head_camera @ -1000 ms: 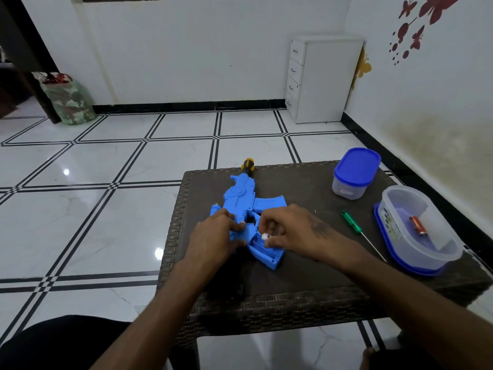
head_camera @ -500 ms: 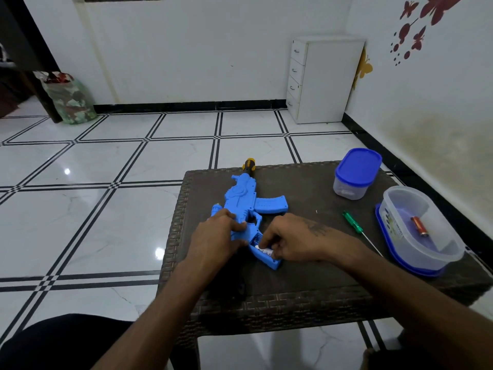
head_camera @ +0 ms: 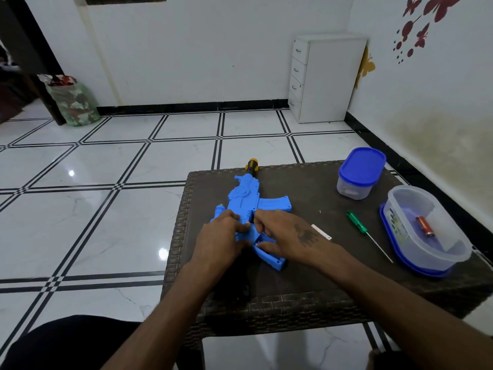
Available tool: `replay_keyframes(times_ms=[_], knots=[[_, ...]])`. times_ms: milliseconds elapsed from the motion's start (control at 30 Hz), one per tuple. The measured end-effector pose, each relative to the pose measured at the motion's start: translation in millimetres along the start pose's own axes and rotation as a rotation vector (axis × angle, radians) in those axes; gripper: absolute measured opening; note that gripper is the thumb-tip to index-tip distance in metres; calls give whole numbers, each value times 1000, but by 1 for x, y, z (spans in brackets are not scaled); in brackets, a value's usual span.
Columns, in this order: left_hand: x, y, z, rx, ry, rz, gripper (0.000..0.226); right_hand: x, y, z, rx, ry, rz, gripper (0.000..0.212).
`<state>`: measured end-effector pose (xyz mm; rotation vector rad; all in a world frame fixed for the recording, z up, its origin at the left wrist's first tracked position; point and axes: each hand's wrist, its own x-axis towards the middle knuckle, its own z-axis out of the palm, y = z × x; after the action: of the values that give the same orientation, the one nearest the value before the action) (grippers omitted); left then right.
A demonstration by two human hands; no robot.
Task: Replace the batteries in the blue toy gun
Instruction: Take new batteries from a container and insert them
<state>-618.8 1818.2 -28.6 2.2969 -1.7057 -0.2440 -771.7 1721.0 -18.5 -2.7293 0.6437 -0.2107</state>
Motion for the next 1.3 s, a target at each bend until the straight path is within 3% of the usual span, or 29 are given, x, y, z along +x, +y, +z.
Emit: replay_keyframes(times_ms=[267,433,567,733,833,933,1067,1200,1300], knots=[[0,2,-2,5,1,-5,43,-2,6,3,17,25,15,24],[0,1,-3,3,-3,-11,44,-10,19,-18,69,143,212,11],[1,1,-4,10,-15,-13,47,-22,50,-38,18,56,460,16],[0,1,-5,17,-12,-4,47,-36,66,-44,-3,-180,569,32],[0,1,-5,15,-12,-5,46,-39,70,-37,-28,-169,611,37],[1,1,-4,11,-9,-4,47,-40,74,-35,-11,-113,647,29],[1,0,-2,1,-7,-12,47,-41,72,-39,143,23,616,25],[1,-1,-1,4,-9,-13,48,-39,54,-43,271,195,465,21],[1,0,-1,2,-8,-14,48,-32,33,-39,442,224,353,21]])
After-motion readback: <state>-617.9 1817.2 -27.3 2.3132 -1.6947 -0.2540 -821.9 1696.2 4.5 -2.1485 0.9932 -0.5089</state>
